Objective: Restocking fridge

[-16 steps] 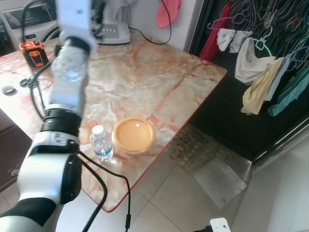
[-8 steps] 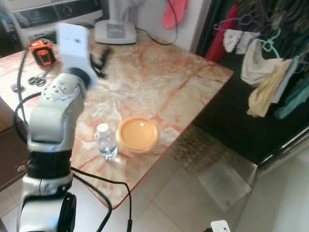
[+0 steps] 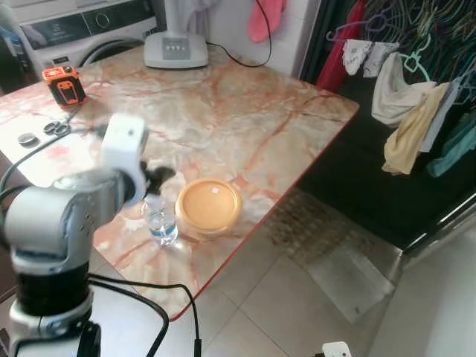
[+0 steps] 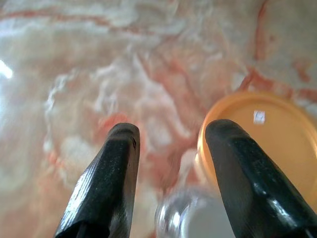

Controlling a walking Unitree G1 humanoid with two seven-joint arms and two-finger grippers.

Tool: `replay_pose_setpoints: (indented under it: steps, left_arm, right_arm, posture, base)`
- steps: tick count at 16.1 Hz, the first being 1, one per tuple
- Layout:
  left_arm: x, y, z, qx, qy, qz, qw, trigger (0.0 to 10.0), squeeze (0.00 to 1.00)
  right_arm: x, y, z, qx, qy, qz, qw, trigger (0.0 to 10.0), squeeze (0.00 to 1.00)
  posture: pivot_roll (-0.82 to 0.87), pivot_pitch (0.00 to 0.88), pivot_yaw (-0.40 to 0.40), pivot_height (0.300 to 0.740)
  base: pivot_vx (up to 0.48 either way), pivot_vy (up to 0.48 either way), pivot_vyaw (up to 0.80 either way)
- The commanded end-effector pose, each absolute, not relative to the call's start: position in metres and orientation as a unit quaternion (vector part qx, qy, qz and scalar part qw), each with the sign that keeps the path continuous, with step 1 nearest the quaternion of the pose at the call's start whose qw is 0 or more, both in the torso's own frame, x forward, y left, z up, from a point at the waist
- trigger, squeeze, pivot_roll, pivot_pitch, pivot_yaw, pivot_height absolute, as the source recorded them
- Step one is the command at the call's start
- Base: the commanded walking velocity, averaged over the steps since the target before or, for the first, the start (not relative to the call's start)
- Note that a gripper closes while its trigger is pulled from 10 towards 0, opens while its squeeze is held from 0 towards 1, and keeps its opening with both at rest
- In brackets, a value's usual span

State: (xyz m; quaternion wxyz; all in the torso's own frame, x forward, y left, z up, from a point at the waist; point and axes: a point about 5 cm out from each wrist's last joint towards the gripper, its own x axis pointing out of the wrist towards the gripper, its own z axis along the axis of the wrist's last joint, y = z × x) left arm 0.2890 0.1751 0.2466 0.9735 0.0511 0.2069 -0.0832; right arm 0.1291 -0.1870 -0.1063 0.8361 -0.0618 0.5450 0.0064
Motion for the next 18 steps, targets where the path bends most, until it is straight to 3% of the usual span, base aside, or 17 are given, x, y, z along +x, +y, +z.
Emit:
replay_pose_setpoints:
  steps: [1,10,18]
  left_arm:
    - [0.280,0.176,0.251,0.058,0.210,-0.085,0.972,10.0,0.00]
    - [0.266,0.157,0.243,0.077,0.221,-0.168,0.958,10.0,0.00]
    - [0.266,0.161,0.241,0.081,0.227,-0.158,0.958,10.0,0.00]
  right_arm:
    - [0.123,-0.188,-0.108,-0.063,0.554,0.001,0.830,10.0,0.00]
    - [0.124,-0.189,-0.108,-0.069,0.558,0.001,0.827,10.0,0.00]
    - [0.125,-0.191,-0.107,-0.074,0.557,0.003,0.827,10.0,0.00]
  posture:
    - [0.18,0.071,-0.075,0.740]
    - [0.18,0.074,-0.073,0.740]
    - [0.19,0.075,-0.079,0.740]
  base:
    - [0.000,0.000,0.00]
    - [0.000,0.000,0.00]
    - [0.000,0.000,0.00]
